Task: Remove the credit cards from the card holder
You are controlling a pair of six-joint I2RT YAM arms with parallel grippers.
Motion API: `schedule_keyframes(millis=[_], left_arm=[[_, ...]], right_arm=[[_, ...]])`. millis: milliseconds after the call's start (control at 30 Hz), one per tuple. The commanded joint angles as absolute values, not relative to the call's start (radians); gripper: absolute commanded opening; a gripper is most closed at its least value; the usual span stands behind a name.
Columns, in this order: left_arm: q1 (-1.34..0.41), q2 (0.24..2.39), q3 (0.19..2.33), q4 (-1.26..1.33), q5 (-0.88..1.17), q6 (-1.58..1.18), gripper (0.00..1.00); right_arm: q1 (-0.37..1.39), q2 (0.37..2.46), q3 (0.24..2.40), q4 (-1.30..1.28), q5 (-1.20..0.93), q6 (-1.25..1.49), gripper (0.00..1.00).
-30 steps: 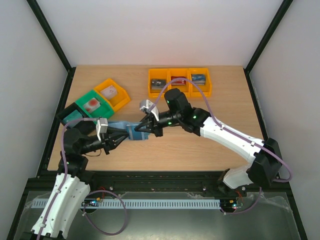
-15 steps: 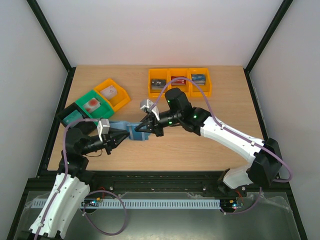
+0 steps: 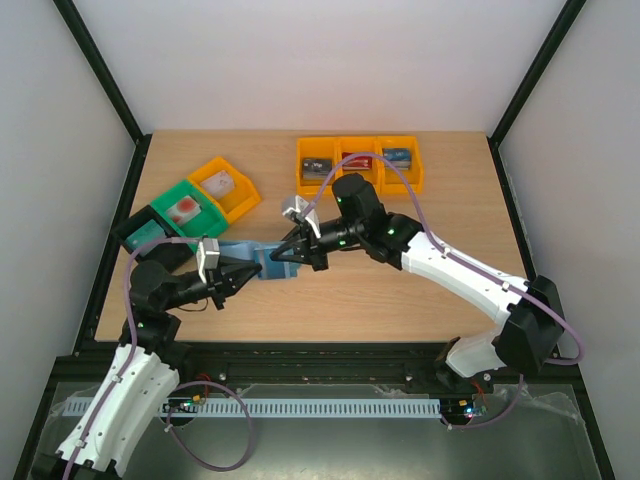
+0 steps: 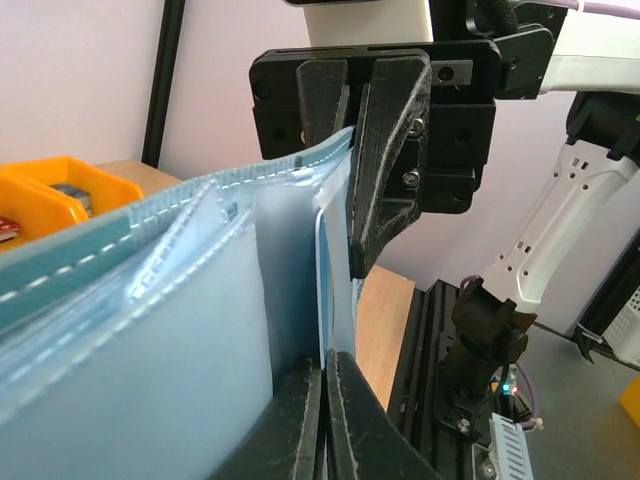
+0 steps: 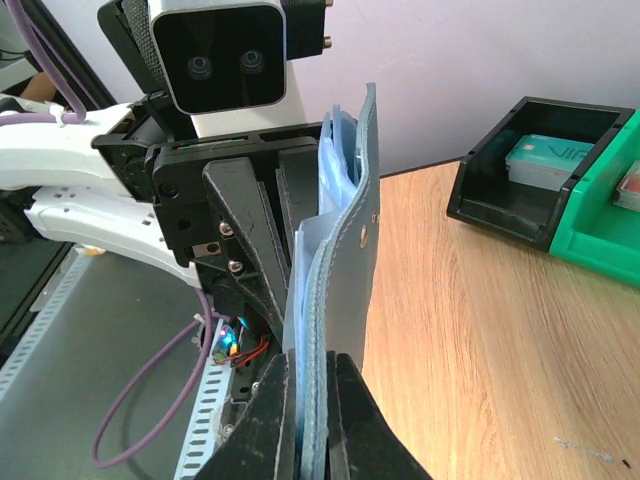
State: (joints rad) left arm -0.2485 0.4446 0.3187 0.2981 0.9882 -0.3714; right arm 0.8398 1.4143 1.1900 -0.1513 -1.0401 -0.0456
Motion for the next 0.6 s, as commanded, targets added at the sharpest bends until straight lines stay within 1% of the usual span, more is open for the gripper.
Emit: schedule_keyframes(millis=[0,33,67,133,167,233,300,400,433,500,567], left_arm=[[-0.254,0.440,0.315,0.363,0.992,-0.393,0.02],[-0.252,0.436,0.317,0.356,0.987,-0.399,0.02],[-0.250,0.435,0.323,0.345,0.983,-0.409,0.02],[-0.238,0.433,0.331,0.331,0.977,-0.424,0.02],[-0.229,0.431,0.335,0.328,0.975,-0.434,0.02],[-0.216,0.426,0.339,0.330,0.968,-0.452,0.02],[-0.202,0.420,0.338,0.332,0.968,-0.460,0.02],[-0.192,0.414,0.339,0.326,0.972,-0.464,0.02],[-0.192,0.413,0.338,0.323,0.976,-0.465,0.02],[-0.191,0.411,0.341,0.319,0.984,-0.461,0.02],[-0.189,0.411,0.348,0.303,0.989,-0.451,0.02]], right_arm=[[0.862,1.409,1.208,-0.114,-1.086,-0.055,0.03],[0.860,1.406,1.206,-0.121,-1.069,-0.063,0.10],[0.859,1.400,1.198,-0.122,-1.048,-0.067,0.19],[0.853,1.383,1.174,-0.112,-1.012,-0.069,0.32],[0.848,1.376,1.164,-0.111,-1.002,-0.069,0.36],[0.838,1.363,1.146,-0.112,-0.995,-0.069,0.41],[0.828,1.351,1.130,-0.112,-0.990,-0.069,0.42],[0.821,1.339,1.103,-0.106,-0.983,-0.064,0.41],[0.819,1.339,1.101,-0.104,-0.979,-0.062,0.37],[0.818,1.340,1.100,-0.105,-0.976,-0.059,0.23],[0.815,1.343,1.103,-0.106,-0.976,-0.058,0.07]])
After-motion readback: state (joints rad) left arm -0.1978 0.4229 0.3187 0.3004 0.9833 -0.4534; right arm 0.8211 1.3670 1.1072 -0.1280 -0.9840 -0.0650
